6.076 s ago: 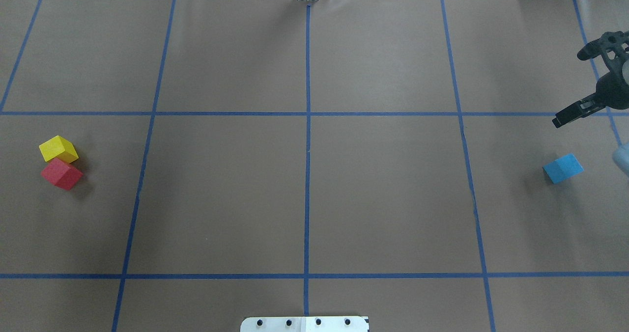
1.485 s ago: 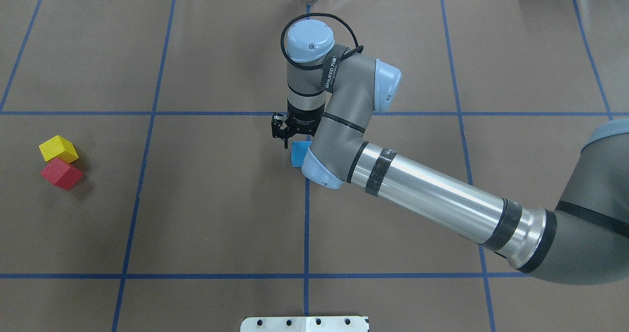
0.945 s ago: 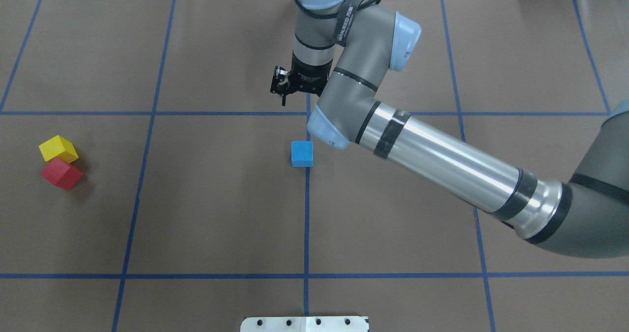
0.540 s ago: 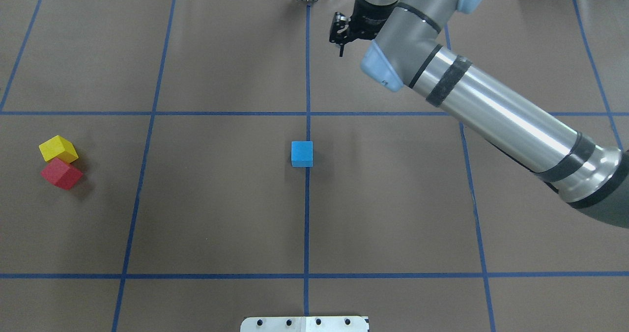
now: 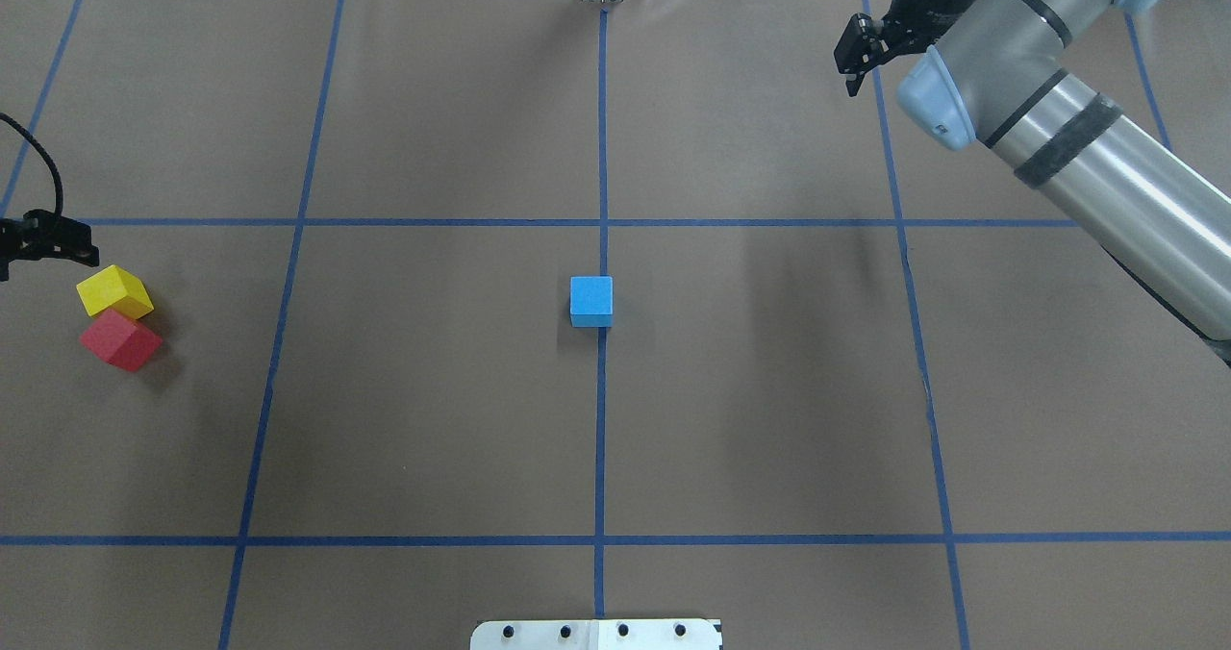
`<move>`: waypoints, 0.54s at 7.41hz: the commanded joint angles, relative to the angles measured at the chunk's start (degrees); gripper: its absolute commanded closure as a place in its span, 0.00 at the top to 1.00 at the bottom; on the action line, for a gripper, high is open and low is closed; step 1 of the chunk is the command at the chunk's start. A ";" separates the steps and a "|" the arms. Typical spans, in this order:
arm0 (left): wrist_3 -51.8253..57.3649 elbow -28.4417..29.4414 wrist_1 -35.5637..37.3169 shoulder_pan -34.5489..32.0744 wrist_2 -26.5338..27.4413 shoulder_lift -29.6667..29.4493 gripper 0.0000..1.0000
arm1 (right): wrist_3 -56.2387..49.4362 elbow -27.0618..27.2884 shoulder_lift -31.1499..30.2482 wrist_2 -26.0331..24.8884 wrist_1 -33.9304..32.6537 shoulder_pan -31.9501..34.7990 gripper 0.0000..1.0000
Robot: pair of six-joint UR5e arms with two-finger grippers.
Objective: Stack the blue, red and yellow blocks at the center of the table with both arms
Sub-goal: 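Reach the left gripper to the red cube under the yellow cube and grasp it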
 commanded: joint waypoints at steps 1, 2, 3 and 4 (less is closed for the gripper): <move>-5.40 0.07 -3.49 2.32 2.00 4.53 0.98 | -0.25 1.03 -1.50 -0.15 0.45 -0.56 1.00; -11.88 0.25 -3.68 2.76 2.00 4.55 0.98 | 0.18 1.11 -1.50 -0.15 0.45 -0.75 1.00; -18.12 0.33 -4.55 2.85 1.92 4.55 0.98 | 0.19 1.12 -1.50 -0.15 0.45 -0.84 1.00; -22.36 0.60 -4.91 3.64 2.00 4.20 0.98 | 0.19 1.12 -1.50 -0.23 0.45 -0.84 1.00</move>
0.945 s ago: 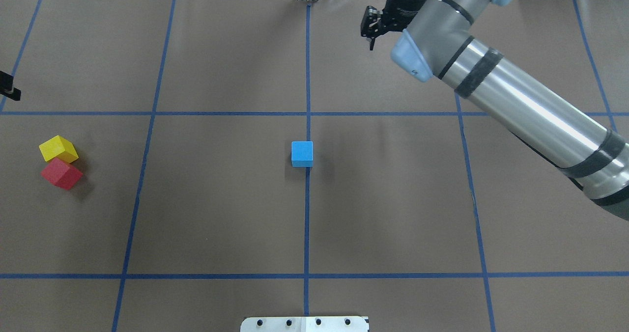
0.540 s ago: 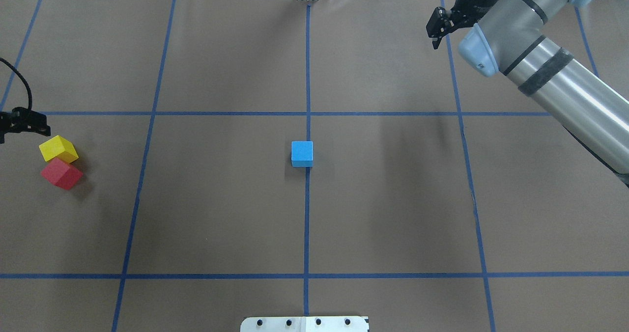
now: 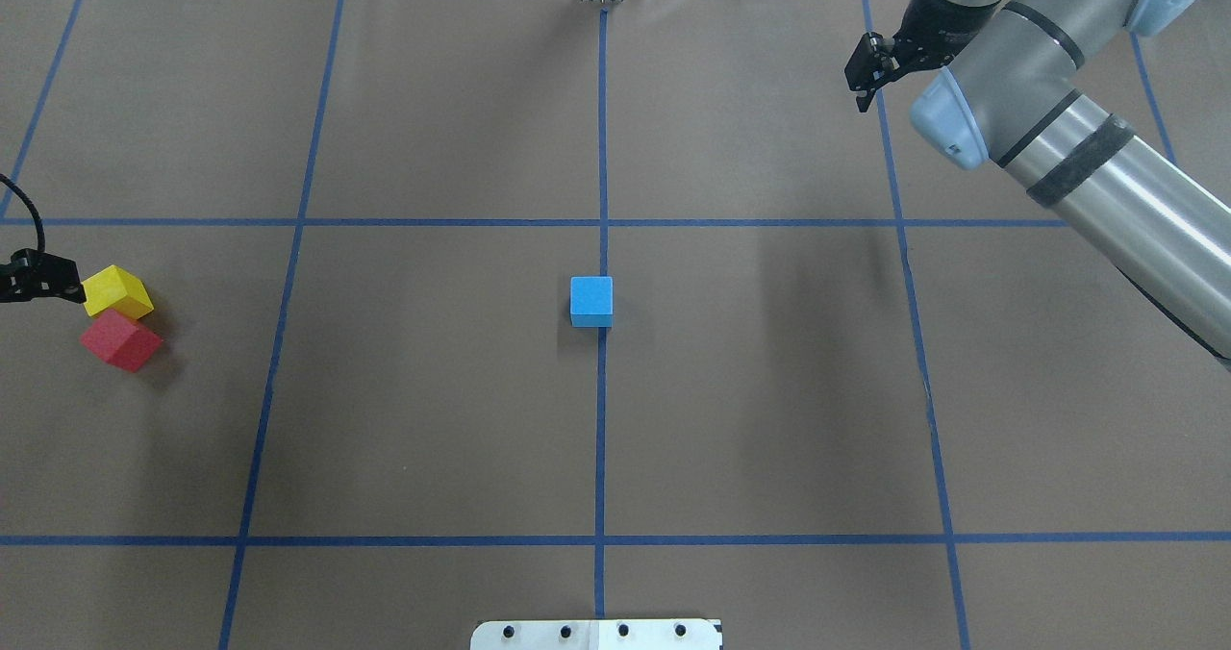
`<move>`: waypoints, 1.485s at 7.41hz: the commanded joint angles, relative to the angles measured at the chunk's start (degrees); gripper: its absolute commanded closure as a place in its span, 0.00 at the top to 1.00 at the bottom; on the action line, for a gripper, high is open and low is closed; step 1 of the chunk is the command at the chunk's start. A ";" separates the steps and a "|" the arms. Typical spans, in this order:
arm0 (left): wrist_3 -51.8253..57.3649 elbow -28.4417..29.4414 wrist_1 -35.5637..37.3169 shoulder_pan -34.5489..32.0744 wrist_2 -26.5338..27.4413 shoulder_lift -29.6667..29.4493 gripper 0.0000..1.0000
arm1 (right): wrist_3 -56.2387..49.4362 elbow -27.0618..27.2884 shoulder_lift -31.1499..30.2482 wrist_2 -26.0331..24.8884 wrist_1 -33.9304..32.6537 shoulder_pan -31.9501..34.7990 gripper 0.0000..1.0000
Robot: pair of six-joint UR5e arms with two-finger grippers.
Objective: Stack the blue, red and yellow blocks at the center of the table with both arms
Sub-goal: 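Reach the left gripper to the red cube under the yellow cube and grasp it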
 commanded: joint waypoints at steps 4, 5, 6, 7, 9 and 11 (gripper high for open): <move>-11.09 4.55 -0.92 6.95 4.46 -3.39 0.99 | 0.24 -0.05 -0.03 -0.16 0.01 -0.35 1.00; -11.44 4.65 -1.01 7.31 4.65 -3.48 0.99 | 0.68 -0.05 -0.03 -0.16 0.01 -0.52 1.00; -12.58 5.61 -2.58 7.92 4.82 -3.56 0.99 | 0.95 0.04 -0.03 -0.16 0.01 -0.52 1.00; -12.85 7.53 -3.98 7.93 4.65 -4.26 0.99 | 0.95 0.04 -0.03 -0.16 0.01 -0.61 1.00; -12.85 11.40 -6.54 7.93 4.82 -5.58 0.99 | 0.95 0.04 -0.03 -0.16 0.02 -0.70 1.00; -12.77 11.94 -7.08 7.93 4.82 -5.59 0.99 | 0.95 0.13 -0.12 -0.25 0.10 -0.70 1.00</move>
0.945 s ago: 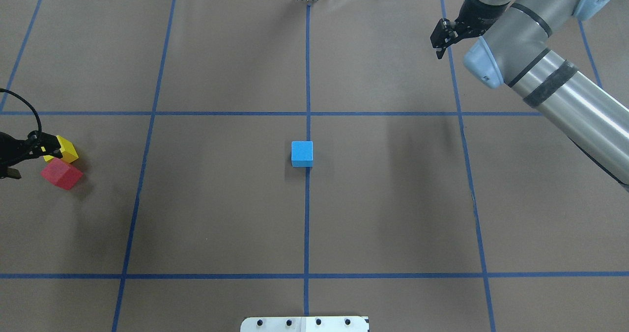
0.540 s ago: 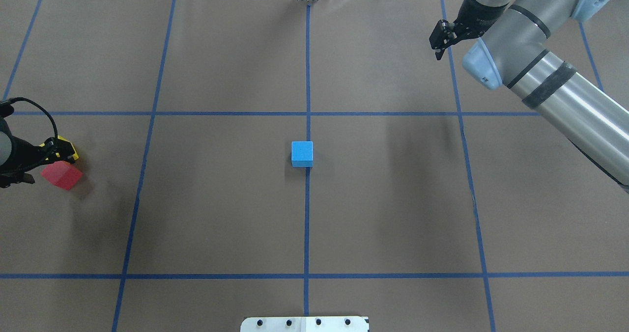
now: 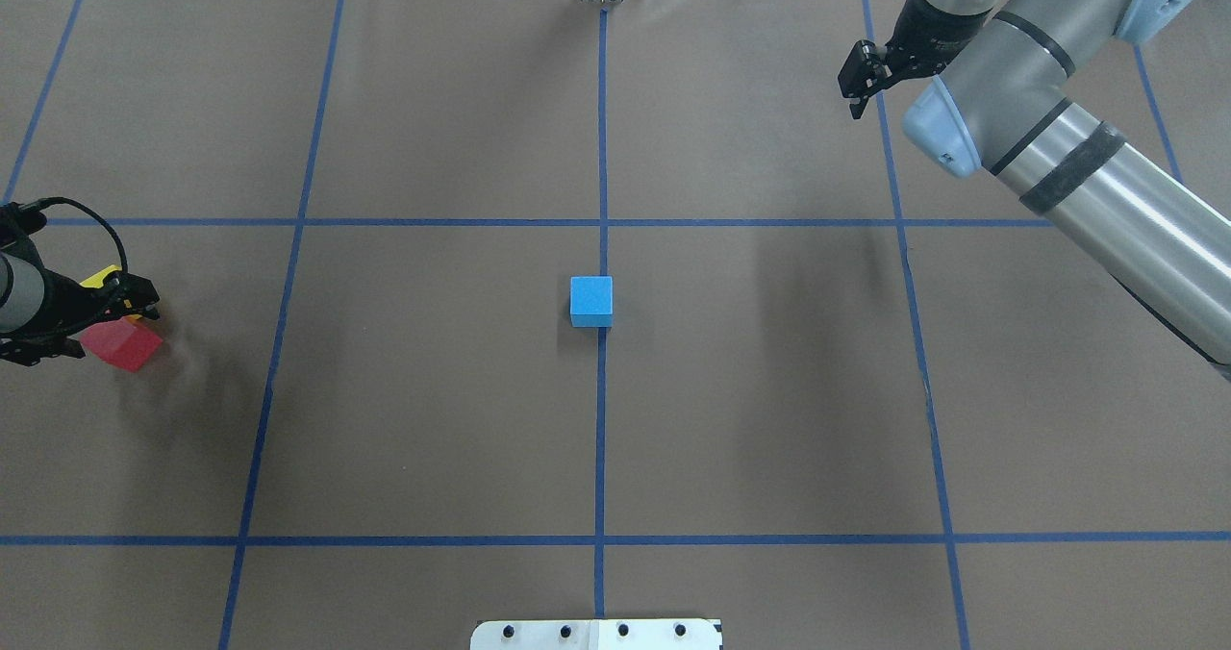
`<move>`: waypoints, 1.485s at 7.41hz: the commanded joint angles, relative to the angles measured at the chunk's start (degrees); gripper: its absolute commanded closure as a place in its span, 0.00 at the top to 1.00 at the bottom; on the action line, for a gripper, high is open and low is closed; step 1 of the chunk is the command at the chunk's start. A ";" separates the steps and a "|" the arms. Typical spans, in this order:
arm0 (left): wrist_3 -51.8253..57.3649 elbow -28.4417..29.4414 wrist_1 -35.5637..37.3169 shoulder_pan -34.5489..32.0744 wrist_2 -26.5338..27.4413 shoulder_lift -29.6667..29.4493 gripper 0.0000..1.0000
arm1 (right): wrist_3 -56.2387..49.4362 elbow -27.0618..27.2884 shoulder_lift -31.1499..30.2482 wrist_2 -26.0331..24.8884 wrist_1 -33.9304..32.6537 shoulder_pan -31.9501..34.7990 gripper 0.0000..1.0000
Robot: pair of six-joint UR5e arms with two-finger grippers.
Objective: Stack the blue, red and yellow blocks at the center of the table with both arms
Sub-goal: 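Reach the left gripper to the red cube under the yellow cube and grasp it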
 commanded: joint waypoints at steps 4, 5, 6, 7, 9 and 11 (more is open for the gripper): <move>-0.46 0.27 -0.25 0.62 0.02 0.11 0.84 | 0.00 0.06 -0.16 -0.33 -0.02 -0.11 1.00; -1.60 0.18 -0.25 0.62 0.11 0.11 0.48 | 0.09 0.23 -0.16 -0.33 -0.02 -0.20 1.00; -1.52 -0.08 -0.08 0.71 0.11 0.19 0.11 | 0.09 0.24 -0.16 -0.33 -0.02 -0.29 1.00; -1.35 -1.48 0.27 0.71 -0.15 0.63 0.00 | 0.09 0.41 -0.07 -0.33 -0.02 -0.29 1.00; 0.74 -10.14 9.96 0.62 -0.24 0.29 0.00 | 0.09 0.41 -0.07 -0.33 -0.02 -0.29 1.00; 9.51 -18.68 17.05 0.71 0.11 -0.24 0.00 | 0.09 0.41 -0.34 -0.24 -0.02 -0.20 1.00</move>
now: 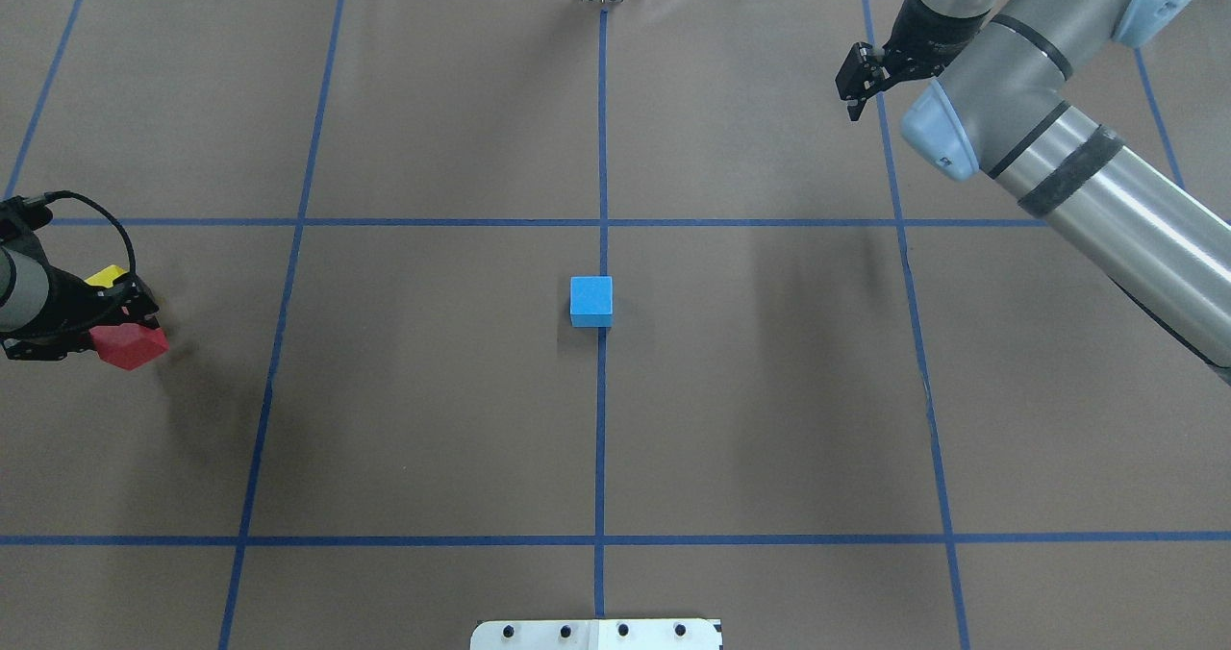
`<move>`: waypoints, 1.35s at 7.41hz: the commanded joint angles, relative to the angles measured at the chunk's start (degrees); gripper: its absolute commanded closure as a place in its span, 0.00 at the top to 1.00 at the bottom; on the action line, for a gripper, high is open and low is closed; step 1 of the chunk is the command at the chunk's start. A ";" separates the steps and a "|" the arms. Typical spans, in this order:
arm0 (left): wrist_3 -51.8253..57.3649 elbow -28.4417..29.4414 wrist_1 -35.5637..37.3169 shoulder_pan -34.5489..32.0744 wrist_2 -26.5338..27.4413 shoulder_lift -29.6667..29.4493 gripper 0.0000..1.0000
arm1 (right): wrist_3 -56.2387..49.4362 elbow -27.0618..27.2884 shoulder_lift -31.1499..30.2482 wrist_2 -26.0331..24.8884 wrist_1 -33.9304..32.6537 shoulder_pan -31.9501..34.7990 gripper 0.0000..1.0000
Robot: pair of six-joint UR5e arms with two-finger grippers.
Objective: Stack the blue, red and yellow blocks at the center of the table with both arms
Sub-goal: 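Carry the red cube with the left gripper onto the blue cube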
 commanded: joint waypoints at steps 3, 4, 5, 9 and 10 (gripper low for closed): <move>7.33 -6.57 20.74 5.98 0.61 -22.39 0.00 | -0.35 1.65 -2.08 0.33 0.87 1.55 1.00; 13.69 -6.48 34.36 8.28 4.79 -33.12 0.00 | -0.70 1.84 -4.45 1.20 4.97 4.18 1.00; 18.01 -5.17 38.85 12.22 8.31 -38.89 0.00 | -1.66 1.75 -7.87 3.48 8.84 7.07 1.00; 25.26 17.72 25.25 13.49 9.23 -53.17 0.00 | -16.14 1.93 -16.14 6.74 8.97 17.80 1.00; 24.65 22.83 20.22 14.44 8.71 -54.57 0.00 | -19.48 2.10 -18.08 7.18 9.05 19.48 1.00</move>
